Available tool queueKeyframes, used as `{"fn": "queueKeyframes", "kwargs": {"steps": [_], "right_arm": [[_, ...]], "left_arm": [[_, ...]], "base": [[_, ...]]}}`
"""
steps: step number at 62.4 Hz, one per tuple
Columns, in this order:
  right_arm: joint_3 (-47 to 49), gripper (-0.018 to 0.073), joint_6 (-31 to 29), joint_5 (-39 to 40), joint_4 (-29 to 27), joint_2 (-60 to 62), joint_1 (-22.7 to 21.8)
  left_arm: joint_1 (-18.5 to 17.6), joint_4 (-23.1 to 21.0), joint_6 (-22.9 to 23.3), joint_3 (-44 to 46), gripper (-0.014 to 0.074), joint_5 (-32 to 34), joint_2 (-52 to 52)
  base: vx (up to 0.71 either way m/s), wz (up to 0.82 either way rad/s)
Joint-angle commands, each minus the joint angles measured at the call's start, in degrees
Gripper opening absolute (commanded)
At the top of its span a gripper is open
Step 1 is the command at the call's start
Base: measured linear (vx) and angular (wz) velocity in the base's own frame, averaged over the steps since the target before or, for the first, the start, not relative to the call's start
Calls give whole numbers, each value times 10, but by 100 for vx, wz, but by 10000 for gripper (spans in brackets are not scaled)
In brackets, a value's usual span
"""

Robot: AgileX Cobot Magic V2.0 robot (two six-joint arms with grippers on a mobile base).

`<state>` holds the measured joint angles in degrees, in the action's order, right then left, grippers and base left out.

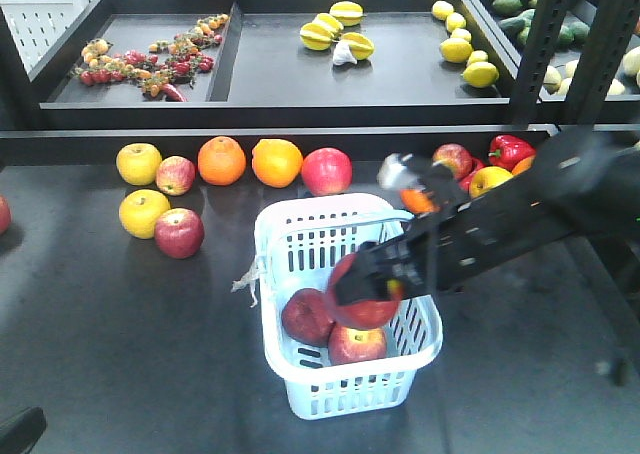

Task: Pick three apples into basket with both arms
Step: 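Lift the red apple and carry it over the basket, then release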

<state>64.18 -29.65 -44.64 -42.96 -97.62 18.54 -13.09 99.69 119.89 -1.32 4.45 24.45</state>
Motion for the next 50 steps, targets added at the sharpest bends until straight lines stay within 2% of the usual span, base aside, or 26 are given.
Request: {"fn": "queueKeyframes", "kwargs": {"steps": [1,8,15,24,36,43,50], "right_arm": [[24,0,-24,46,-22,-7,8],[43,19,-32,40,-23,-31,8],[55,81,-36,40,-24,-45,8],[59,254,-40,43,-24,-48,8],[59,571,-46,47,-24,-48,8],[59,663,-46,49,-24,-48,8],[59,673,-46,54,-24,-48,8]], "left_arm": [[-1,-6,3,14,-8,-8,3],[-1,-6,3,14,-8,-8,3],[-1,-6,3,14,-8,-8,3],[-1,-6,3,14,-8,-8,3],[-1,-6,3,14,-8,-7,3],[-1,-6,3,14,-8,-7,3],[-1,-6,3,14,-8,-7,3]], "base": [[0,0],[0,0],[0,0],[0,0],[0,0],[0,0],[0,0]]}}
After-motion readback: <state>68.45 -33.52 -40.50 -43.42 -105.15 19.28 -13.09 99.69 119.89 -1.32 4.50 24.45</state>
